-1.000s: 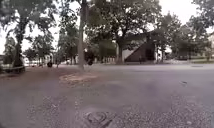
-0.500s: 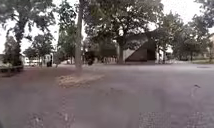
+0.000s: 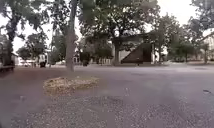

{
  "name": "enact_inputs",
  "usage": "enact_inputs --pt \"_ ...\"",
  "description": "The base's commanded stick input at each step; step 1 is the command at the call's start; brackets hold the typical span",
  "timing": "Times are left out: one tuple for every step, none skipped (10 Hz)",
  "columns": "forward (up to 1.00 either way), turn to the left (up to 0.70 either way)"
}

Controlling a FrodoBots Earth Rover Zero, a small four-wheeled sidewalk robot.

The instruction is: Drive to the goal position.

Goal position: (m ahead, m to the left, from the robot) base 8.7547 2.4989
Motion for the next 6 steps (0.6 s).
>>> enact_inputs --pt "0.7 -0.31" --pt "0.7 -0.31" --pt "0.7 -0.05" --pt "0.7 0.04" --pt "0.42 0.02" --pt "0.0 0.0"
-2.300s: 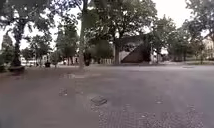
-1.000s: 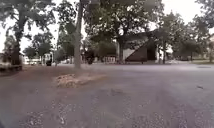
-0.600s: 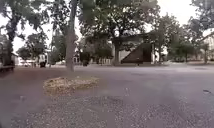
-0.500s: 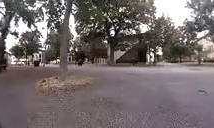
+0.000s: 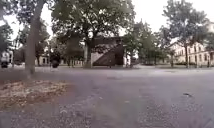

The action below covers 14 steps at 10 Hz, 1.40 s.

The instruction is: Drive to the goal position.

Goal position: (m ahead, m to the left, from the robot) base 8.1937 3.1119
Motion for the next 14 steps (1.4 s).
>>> enact_inputs --pt "0.0 0.0" --pt "0.0 0.0" --pt "0.0 0.0" --pt "0.0 0.0" --pt "0.0 0.0" --pt "0.0 0.0" --pt "0.0 0.0" --pt "0.0 0.0" --pt "0.29 0.02" --pt "0.7 0.04" --pt "0.7 0.04" --pt "0.7 0.04" --pt "0.7 0.04" --pt "0.7 0.04"
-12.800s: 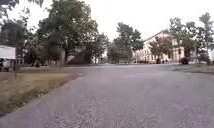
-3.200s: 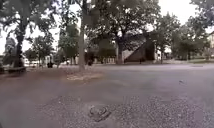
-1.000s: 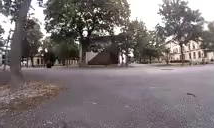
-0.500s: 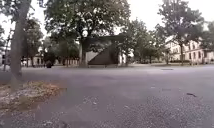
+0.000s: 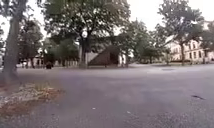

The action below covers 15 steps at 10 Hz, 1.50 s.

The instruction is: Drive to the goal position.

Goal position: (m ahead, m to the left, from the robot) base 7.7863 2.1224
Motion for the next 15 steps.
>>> enact_inputs --pt "0.7 0.04" --pt "0.7 0.04" --pt "0.7 0.04" --pt "0.7 0.04" --pt "0.7 0.04" --pt "0.7 0.04" --pt "0.7 0.04" --pt "0.7 0.04" --pt "0.7 0.04" --pt "0.7 0.04" --pt "0.7 0.07" --pt "0.7 0.39" --pt "0.7 0.39" --pt "0.7 0.39" --pt "0.7 0.39"
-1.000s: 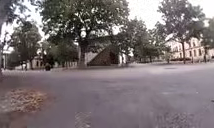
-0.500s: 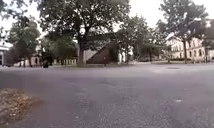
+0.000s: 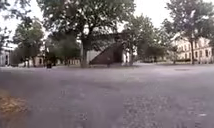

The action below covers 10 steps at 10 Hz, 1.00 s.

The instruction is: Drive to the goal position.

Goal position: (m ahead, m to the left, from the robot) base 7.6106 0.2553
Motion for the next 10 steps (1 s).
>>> enact_inputs --pt "0.7 0.18" --pt "0.7 0.04" --pt "0.7 0.04" --pt "0.7 0.04" --pt "0.7 0.04" --pt "0.7 0.04" --pt "0.7 0.04" --pt "0.7 0.04" --pt "0.7 0.04" --pt "0.7 0.04"
